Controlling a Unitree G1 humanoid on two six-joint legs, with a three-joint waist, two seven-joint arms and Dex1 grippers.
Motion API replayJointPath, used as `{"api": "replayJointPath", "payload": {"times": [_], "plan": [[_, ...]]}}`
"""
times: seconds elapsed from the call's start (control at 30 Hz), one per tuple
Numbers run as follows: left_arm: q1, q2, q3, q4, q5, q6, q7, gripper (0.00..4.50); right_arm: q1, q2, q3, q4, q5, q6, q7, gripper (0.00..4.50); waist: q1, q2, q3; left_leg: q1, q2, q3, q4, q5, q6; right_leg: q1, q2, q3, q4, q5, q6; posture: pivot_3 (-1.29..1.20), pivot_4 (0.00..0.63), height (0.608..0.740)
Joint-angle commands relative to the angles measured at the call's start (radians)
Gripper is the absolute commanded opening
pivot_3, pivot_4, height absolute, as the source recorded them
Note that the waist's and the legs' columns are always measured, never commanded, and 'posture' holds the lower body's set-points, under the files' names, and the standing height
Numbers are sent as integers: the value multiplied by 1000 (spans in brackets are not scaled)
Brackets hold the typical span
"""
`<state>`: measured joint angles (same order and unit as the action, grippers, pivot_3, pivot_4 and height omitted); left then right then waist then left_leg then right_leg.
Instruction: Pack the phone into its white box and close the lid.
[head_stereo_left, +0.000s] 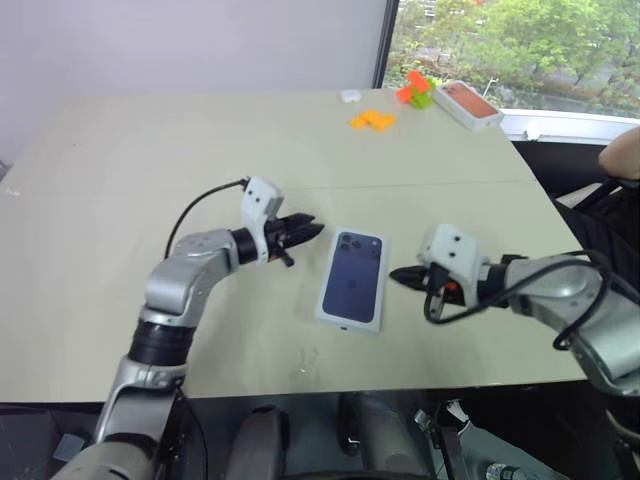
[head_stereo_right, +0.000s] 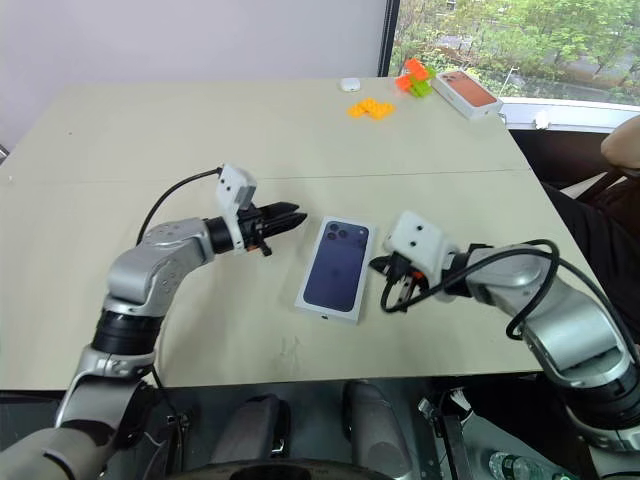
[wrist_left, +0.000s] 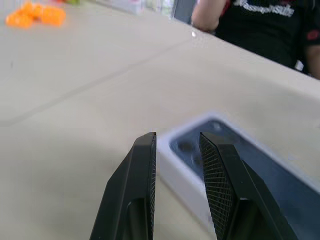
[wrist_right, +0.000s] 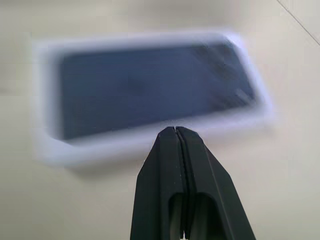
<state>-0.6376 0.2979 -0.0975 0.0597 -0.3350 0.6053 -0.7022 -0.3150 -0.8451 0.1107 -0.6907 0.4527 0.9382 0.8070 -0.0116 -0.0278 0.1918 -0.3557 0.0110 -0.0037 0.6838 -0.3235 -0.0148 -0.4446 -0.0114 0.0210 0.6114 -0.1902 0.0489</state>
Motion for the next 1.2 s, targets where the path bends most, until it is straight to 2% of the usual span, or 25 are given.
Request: {"api": "replayJointPath", "payload": {"times": [0.03, 0.2, 0.53, 0.63, 0.73, 0.97, 1.07, 1.2], "plan": [[-64, -34, -79, 117, 100, -86, 31, 1451, -2, 34, 68, -41, 2, 25, -38, 0, -1, 0, 0, 0, 0, 0, 0, 0, 0, 0, 0, 0, 0, 0, 0, 0, 150, 740], [-107, -41, -199, 227, 202, -115, -10, 1451, 2, 38, 163, -22, -21, 79, -70, 0, -5, 0, 0, 0, -1, 0, 0, 0, 0, -1, 0, 2, 0, 0, 0, 0, 150, 740], [-73, -23, -257, 235, 268, -82, -52, 1451, 34, 13, 203, 18, -58, 100, -99, 0, -1, 0, -2, 1, 0, 0, 0, 0, 0, 2, -1, 1, 0, -1, -1, 0, 150, 740], [-50, -59, -163, 191, 202, -159, -32, 1451, 28, 24, 157, 20, -59, 69, -108, 0, -1, 0, -2, 1, 0, -1, 0, 0, 0, 2, -1, 1, 0, -1, -1, 0, 150, 740], [-28, -88, -35, 113, 106, -133, -1, 1451, 15, 41, 81, 17, -45, 24, -112, 0, -1, -1, -1, 0, 1, -1, 0, 0, 0, 0, -1, 1, 0, -1, 0, 0, 150, 740], [161, 92, 172, -144, 37, -72, 39, 1451, -29, 116, -138, 169, -113, -124, -250, 0, -9, 0, -1, 1, 3, -1, -2, 0, 0, -1, 2, 2, 1, 1, 3, 0, 150, 740], [245, 146, 259, -169, 26, -86, 69, 1451, -23, 123, -182, 256, -124, -165, -256, 0, -3, 0, 0, 1, 3, -1, -2, 0, 0, -1, 1, 1, 1, 1, 2, 0, 150, 740], [376, 198, 398, -205, 4, -102, 112, 1451, 7, 172, -325, 361, -40, -220, -225, 0, -1, 0, 0, 0, 3, 0, -1, 0, 0, -1, -1, 2, 0, 0, 0, 0, 150, 740]]}}
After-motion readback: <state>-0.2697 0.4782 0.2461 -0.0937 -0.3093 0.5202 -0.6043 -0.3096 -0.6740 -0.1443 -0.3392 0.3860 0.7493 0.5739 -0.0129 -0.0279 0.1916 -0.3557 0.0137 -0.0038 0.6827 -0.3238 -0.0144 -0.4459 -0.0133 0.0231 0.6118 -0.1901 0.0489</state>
